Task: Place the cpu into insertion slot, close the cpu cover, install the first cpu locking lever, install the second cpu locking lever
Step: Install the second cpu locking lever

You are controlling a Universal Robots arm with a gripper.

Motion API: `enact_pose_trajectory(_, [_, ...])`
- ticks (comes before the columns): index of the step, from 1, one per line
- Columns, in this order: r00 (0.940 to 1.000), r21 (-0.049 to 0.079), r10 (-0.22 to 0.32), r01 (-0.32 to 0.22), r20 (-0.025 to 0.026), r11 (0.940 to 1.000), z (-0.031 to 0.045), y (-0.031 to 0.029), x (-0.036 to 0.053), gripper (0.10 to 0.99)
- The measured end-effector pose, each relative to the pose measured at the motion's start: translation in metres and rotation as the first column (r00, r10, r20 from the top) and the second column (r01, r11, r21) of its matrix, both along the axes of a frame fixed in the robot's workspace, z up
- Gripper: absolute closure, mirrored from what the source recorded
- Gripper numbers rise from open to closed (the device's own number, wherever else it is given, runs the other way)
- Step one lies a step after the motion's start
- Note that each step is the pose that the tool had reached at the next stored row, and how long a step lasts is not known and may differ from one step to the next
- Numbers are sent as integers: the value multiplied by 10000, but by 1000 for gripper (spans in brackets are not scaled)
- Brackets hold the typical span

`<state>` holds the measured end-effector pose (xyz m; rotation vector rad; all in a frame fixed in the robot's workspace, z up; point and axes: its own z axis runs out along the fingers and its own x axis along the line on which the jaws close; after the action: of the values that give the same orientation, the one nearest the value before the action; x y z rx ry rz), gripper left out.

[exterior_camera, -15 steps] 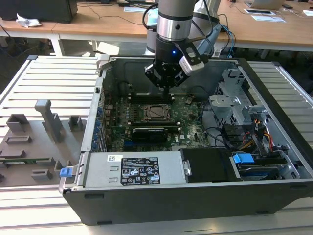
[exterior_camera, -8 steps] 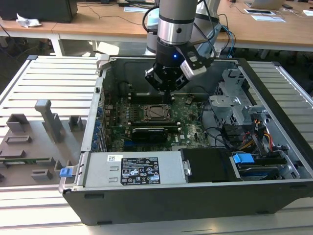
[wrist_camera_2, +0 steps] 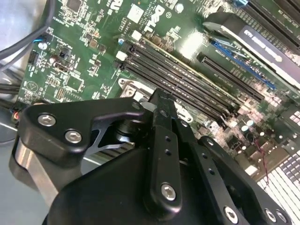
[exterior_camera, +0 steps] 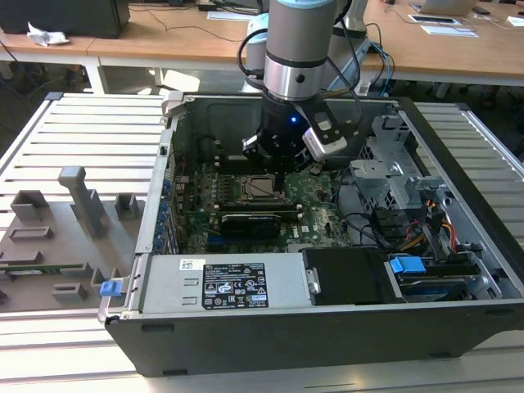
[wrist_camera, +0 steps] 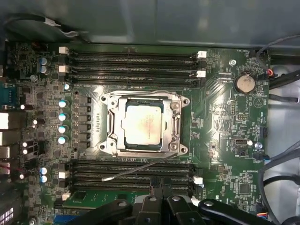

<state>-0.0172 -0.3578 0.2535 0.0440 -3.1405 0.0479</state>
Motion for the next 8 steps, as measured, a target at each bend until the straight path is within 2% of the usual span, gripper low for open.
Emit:
enact_pose_trajectory(5, [10000, -1, -2, 2, 0, 10000, -134, 0, -15, 976])
enact_pose_trajectory(8, [10000, 0, -1, 1, 0, 10000, -194, 10, -64, 976])
